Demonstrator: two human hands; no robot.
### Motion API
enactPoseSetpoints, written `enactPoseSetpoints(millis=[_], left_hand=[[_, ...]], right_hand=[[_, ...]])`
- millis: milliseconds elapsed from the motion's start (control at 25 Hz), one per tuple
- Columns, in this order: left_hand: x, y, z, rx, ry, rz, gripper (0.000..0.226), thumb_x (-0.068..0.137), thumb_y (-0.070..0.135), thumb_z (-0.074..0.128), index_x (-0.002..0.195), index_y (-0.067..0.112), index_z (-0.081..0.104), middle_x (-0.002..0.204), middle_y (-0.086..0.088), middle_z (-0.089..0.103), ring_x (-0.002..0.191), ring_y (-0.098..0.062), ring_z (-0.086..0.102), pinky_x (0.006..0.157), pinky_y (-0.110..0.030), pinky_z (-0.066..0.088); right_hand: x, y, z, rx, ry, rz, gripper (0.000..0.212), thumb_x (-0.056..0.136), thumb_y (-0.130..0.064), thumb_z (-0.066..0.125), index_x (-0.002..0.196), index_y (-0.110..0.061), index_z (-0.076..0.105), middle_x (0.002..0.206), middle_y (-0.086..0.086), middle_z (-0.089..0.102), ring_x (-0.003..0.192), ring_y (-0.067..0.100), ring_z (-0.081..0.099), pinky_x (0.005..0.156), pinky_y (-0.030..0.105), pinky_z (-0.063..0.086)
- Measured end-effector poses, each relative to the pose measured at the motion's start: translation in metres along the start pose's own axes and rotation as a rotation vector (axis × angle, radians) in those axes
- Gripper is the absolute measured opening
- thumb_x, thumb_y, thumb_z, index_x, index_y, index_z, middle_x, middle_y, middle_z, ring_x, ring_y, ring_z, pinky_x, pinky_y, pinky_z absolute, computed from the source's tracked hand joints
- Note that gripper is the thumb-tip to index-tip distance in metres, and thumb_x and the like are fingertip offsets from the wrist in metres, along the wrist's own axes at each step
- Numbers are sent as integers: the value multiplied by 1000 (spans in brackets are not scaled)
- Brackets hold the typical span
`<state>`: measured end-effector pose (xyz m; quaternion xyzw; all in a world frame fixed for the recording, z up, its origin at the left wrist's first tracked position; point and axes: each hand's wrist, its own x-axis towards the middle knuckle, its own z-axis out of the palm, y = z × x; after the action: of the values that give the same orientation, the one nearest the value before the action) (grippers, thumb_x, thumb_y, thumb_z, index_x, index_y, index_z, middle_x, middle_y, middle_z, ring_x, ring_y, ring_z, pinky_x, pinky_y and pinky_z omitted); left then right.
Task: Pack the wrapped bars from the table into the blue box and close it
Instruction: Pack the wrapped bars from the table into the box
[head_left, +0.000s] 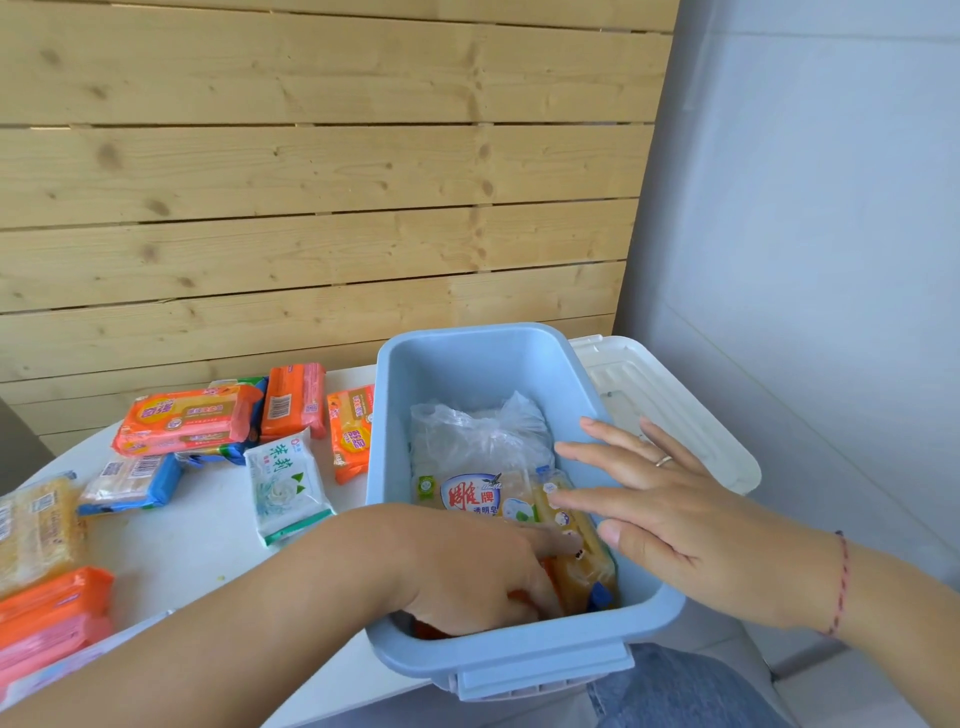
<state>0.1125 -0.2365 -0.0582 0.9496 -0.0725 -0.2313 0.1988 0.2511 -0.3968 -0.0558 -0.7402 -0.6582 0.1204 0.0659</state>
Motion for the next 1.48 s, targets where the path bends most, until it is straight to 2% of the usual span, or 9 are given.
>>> enactPoseSetpoints(millis=[120, 360, 640, 720, 880, 1000, 1120, 1320, 1480], left_hand=[[0, 0, 0, -33, 21, 15, 32, 96, 23, 39, 124, 35, 47, 143, 5, 45, 126, -21, 46, 107, -40, 36], [8, -7, 12, 208, -52, 106, 53, 100, 18, 33, 146, 42, 24, 158, 21, 12, 146, 0, -1, 120, -39, -5], [16, -7, 11, 230, -140, 49, 56, 98, 14, 36, 147, 38, 25, 159, 16, 13, 147, -3, 0, 120, -42, -5], [7, -2, 3, 162, 77, -21, 56, 93, 12, 40, 145, 34, 32, 156, 8, 28, 145, -12, 19, 120, -44, 6], [-44, -19, -6, -67, 907, -16, 46, 80, 2, 48, 121, 18, 63, 130, -3, 62, 125, -17, 49, 106, -28, 28], [-92, -74, 37, -218, 1324, -443, 38, 81, 3, 52, 115, 16, 64, 121, -4, 64, 116, -20, 53, 100, -28, 37], [-105, -127, 75, -517, 1138, -1062, 47, 87, 23, 58, 130, 8, 46, 131, -17, 48, 122, -33, 44, 101, -38, 36], [-55, -153, 76, -627, 987, -1290, 95, 68, 62, 66, 135, 6, 29, 133, -12, 46, 128, -31, 40, 101, -41, 37], [-39, -154, 70, -618, 1058, -1356, 82, 73, 66, 56, 125, 7, 35, 124, -14, 52, 121, -32, 45, 94, -42, 42]], right_hand=[[1, 1, -1, 15, -23, -2, 43, 99, -37, 24, 140, -49, 26, 153, -29, 0, 135, -12, -27, 115, 29, -20], [2, 2, -2, 8, -43, -18, 44, 99, -35, 24, 141, -49, 21, 154, -28, -3, 135, -10, -28, 117, 32, -18], [2, 5, -1, 2, -46, 4, 44, 100, -31, 26, 140, -51, 22, 152, -33, -5, 134, -12, -29, 116, 31, -18], [3, 7, -2, 9, -45, -10, 45, 100, -32, 27, 137, -57, 20, 149, -36, -5, 134, -13, -27, 115, 26, -20], [7, 16, 0, -65, -22, 14, 45, 91, -49, 19, 128, -71, 6, 147, -40, -1, 135, -14, -22, 104, 9, -26], [11, 12, 3, -29, 47, 64, 48, 81, -65, 16, 126, -74, 2, 143, -39, 15, 137, -17, -12, 105, 4, -19], [16, -7, 7, 25, 144, 63, 45, 76, -76, 19, 119, -71, 28, 141, -36, 23, 133, -23, -6, 107, 5, -14], [22, -39, 7, -70, 155, 43, 42, 93, -47, 37, 135, -46, 29, 144, -32, 13, 135, -18, -6, 116, 19, -12], [20, -43, 1, -1, 139, 69, 46, 95, -41, 41, 139, -40, 29, 144, -30, 14, 134, -14, 3, 114, 16, -8]])
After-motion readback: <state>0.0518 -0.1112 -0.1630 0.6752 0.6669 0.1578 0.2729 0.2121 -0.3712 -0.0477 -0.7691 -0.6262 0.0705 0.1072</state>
